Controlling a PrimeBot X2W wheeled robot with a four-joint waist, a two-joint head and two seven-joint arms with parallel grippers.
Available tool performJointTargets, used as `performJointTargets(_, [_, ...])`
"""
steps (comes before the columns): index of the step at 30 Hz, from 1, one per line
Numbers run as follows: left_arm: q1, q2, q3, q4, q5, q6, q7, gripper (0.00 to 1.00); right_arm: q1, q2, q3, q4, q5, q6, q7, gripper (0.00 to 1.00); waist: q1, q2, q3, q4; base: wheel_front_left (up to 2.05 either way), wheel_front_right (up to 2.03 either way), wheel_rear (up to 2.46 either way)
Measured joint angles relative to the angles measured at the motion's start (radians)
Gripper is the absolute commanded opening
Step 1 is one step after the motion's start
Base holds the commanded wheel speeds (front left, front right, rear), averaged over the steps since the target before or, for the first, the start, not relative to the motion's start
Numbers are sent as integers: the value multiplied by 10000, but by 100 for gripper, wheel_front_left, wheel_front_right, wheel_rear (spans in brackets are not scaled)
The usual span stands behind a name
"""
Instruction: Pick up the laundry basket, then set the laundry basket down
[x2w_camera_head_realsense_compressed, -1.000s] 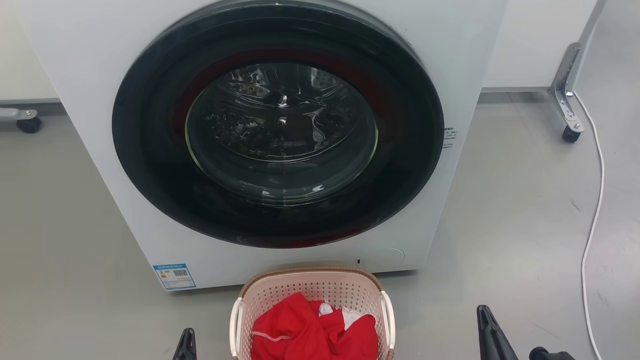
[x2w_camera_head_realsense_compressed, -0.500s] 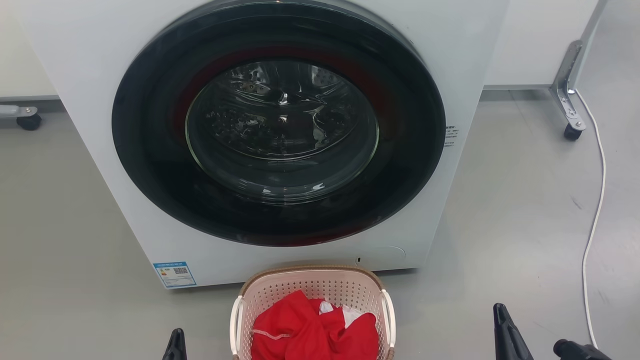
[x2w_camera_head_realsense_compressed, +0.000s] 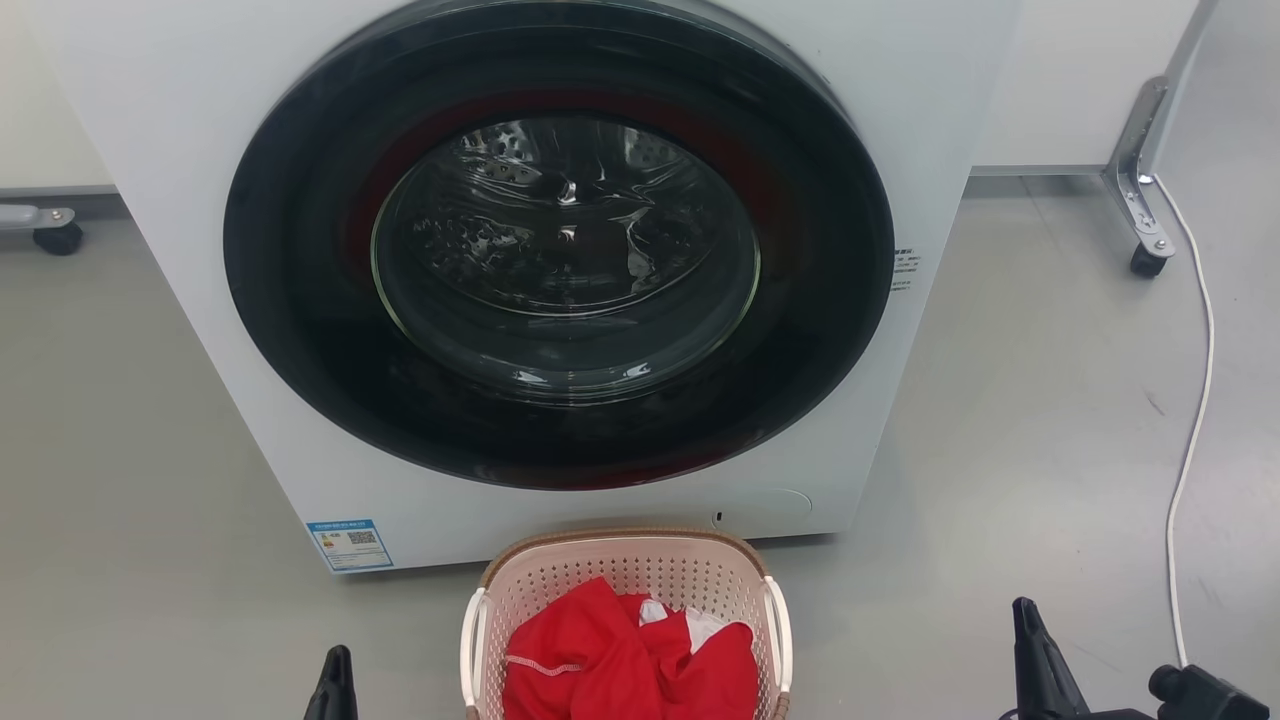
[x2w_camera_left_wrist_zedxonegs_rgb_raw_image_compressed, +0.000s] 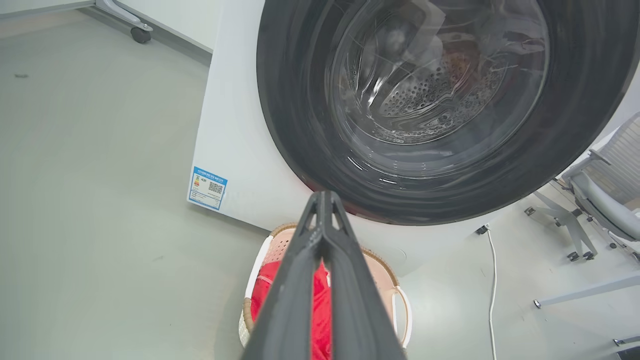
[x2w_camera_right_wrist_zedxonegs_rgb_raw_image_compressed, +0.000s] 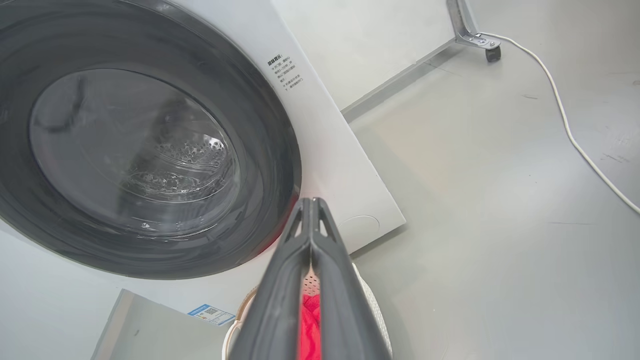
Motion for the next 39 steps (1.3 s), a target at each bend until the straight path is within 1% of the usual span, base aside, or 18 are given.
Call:
performJointTargets(2, [-42, -4, 65, 50, -366, -10, 82, 0, -15, 8, -84, 61, 247, 27, 69, 0, 0, 0, 7, 3, 0, 0, 0])
performJointTargets(3, [-58, -4, 100, 79, -499, -94, 123, 0, -19, 10, -123, 86, 366, 35, 109, 0, 0, 0, 11, 4, 0, 0, 0])
performJointTargets(5, [-135, -8, 144, 134, -704, -96, 180, 0, -54, 25, -213, 144, 675, 117, 201, 0, 0, 0, 19, 7, 0, 0, 0])
performJointTargets(7, [-214, -12, 194, 161, -1058, -198, 268, 0, -139, 40, -301, 188, 915, 132, 284, 0, 0, 0, 26, 10, 0, 0, 0])
performJointTargets(18, [-531, -42, 493, 449, -2514, -443, 688, 0, -414, 75, -761, 408, 2395, 470, 679, 0, 0, 0, 68, 24, 0, 0, 0])
performJointTargets(24, [-765, -56, 646, 575, -3413, -617, 882, 0, -482, 92, -1016, 552, 3214, 577, 901, 0, 0, 0, 90, 33, 0, 0, 0])
performJointTargets(39, [-1246, -88, 1051, 903, -5494, -978, 1411, 0, -843, 153, -1643, 867, 5198, 993, 1429, 0, 0, 0, 147, 52, 0, 0, 0])
